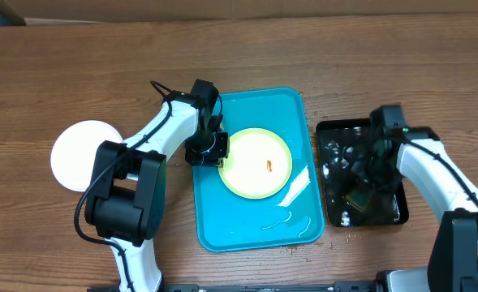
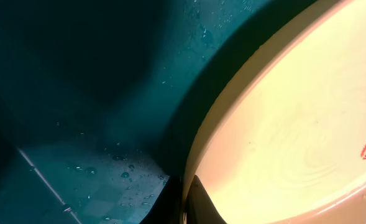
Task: Clean dirty plates on tray and stack at the side
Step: 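Grasp the sponge in the black tray water with the right gripper, then scrub the yellow plate with the sponge while the left gripper holds its rim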
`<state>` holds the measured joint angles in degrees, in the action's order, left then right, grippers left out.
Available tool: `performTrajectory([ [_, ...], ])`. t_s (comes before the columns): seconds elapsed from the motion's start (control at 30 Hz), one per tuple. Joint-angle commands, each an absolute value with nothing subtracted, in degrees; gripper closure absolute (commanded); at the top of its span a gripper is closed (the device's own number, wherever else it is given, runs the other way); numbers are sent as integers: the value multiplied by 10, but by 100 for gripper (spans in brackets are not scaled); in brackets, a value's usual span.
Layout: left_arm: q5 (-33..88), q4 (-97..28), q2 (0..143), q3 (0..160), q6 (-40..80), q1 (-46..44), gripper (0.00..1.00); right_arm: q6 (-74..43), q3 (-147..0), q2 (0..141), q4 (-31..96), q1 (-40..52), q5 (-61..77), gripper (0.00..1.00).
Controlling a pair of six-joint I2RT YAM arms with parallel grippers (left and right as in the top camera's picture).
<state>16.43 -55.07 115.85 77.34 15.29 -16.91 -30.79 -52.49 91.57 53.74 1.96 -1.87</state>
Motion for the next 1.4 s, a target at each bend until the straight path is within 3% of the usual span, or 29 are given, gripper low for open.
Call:
performTrajectory([
  [0.0, 161, -550, 1173, 770, 150, -173, 96, -359, -476, 919, 508, 18, -31, 69],
  [0.2, 161, -546, 1173, 770, 147, -173, 96, -357, -462, 920, 496, 19, -31, 96],
  [0.53, 161, -546, 1173, 770, 147, -173, 96, -287, -575, 910, 586, 24, -23, 96],
  [0.67, 162, -535, 1173, 770, 148, -173, 96, -129, -668, 893, 604, 67, 98, 96],
  [0.8, 161, -527, 1173, 770, 147, -173, 96, -111, -694, 891, 587, 128, 149, 96],
  [1.1, 162, -520, 1173, 770, 148, -173, 96, -275, -653, 926, 399, 307, 166, 96],
  [1.37, 161, -522, 1173, 770, 148, -173, 96, -383, -642, 1044, 278, 366, 131, 96],
])
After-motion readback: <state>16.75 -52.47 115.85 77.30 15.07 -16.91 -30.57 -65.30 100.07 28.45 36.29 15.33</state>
